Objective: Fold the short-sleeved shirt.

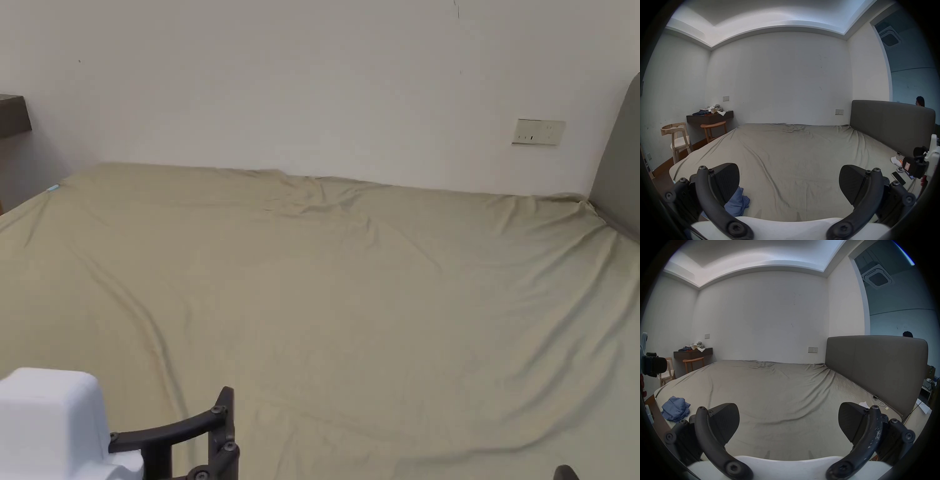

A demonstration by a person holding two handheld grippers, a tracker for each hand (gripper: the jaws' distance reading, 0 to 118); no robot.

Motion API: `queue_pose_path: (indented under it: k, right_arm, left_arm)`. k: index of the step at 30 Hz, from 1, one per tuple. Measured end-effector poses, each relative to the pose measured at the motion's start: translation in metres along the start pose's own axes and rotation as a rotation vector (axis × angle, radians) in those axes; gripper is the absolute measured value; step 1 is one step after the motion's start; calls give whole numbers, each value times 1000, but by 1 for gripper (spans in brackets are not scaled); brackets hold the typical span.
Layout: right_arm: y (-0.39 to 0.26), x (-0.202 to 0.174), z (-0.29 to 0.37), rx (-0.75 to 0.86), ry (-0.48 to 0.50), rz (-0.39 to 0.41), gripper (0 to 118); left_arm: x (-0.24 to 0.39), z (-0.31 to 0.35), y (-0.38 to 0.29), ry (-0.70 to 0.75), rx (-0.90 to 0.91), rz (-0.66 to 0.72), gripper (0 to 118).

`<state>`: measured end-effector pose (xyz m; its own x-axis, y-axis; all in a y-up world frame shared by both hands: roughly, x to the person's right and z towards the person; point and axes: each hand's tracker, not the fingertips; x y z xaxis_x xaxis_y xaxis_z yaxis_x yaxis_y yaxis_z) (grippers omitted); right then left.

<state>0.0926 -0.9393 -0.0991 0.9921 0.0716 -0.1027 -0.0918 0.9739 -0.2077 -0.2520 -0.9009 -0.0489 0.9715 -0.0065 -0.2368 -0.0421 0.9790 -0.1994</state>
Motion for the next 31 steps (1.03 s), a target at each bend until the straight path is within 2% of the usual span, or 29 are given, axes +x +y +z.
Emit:
queue_pose_path:
  k: [19,31]
  right_arm:
    - [1,3,3,7,-12,-11,118]
    - [1,3,2,1,-11,-17,118]
  left_arm:
    - [11,-10,-9,-4,-74,-36,118]
    - [5,-13,-8,7,-90,-4,118]
